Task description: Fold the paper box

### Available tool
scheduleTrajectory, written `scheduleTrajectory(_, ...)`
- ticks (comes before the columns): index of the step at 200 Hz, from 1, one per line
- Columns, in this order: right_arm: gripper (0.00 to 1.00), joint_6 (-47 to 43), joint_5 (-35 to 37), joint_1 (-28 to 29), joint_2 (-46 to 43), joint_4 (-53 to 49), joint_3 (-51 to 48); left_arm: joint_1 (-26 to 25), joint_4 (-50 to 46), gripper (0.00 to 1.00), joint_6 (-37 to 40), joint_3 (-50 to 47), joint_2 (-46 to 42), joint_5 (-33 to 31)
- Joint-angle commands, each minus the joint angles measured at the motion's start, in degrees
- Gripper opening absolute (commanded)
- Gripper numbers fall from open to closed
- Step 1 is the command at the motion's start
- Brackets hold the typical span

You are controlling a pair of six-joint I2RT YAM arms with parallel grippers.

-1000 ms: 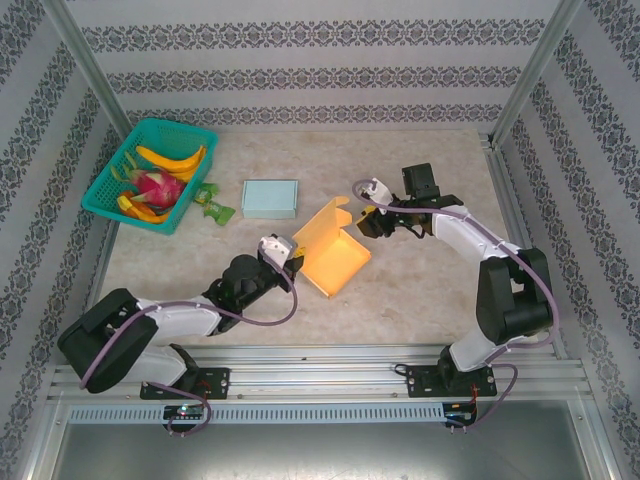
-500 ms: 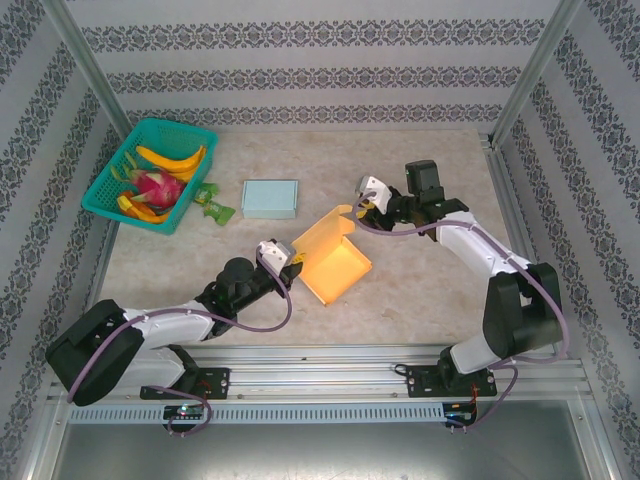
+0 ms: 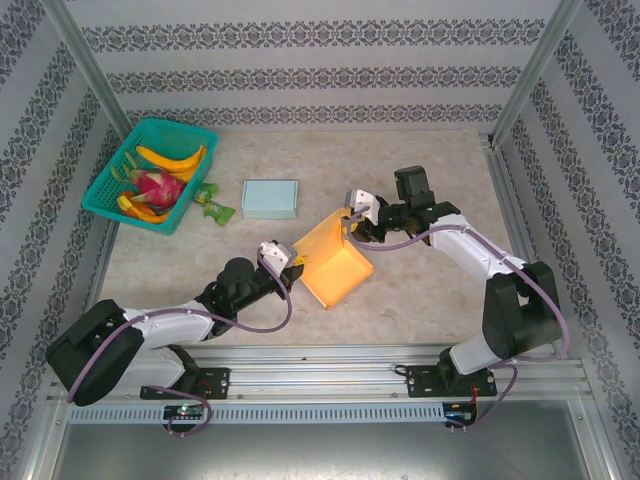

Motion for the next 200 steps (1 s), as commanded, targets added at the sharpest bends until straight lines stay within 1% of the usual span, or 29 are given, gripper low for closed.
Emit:
scheduleTrajectory(1,0.35,-2.8,-9.7,0.9,1.5,-4.3,1.3,-0.5,1.2,0.05,0.8,-0.7,-1.1,3.8)
scheduleTrajectory(24,0.35,-4.0,-12.0,1.2,1.6,-5.0,1.3,-0.5,0.9,0.05,1.2,-0.7,-1.6,5.1)
scheduleTrajectory(61,0.32,-5.3,-13.0,1.5,1.6,-6.3,1.6,-0.5,-0.7,0.05,2.1,-0.8,-2.9,9.0)
scheduleTrajectory(99,0.07,-7.2,-14.2,1.5,1.0,-7.7,1.2,-0.5,-2.1,0.06,2.1,-0.6,-4.2,7.6)
scheduleTrajectory(105,0.02,-7.2,-14.1,1.5,1.0,-7.8,1.2,-0.5,-2.3,0.06,1.9,-0.4,-4.2,6.6)
scheduleTrajectory(111,0.00,-7.2,-13.9,1.5,1.0,-7.9,1.2,-0.5,-2.7,0.07,1.6,-0.2,-4.4,5.4)
scheduleTrajectory(140,0.00,-4.9,-11.2,1.5,0.6,-4.7,-0.4,-0.5,-4.8,0.12,-0.8,1.2,-4.5,-2.0)
scheduleTrajectory(159,0.00,-2.5,-8.7,1.5,0.0,-0.9,-2.4,-0.5,-5.6,0.20,-3.2,1.5,-4.7,-7.4)
scheduleTrajectory(170,0.00,1.3,-6.3,1.6,-0.6,4.1,-4.3,-0.5,-6.3,0.29,-4.7,1.7,-4.9,-10.7)
scheduleTrajectory(184,0.00,8.0,-0.6,1.6,-1.9,12.7,-7.5,-0.5,-8.7,0.38,-7.4,2.4,-5.7,-15.9)
scheduleTrajectory(200,0.00,13.7,7.8,1.9,-4.0,22.7,-12.2,-0.5,-12.5,0.41,-10.8,3.3,-7.4,-21.0)
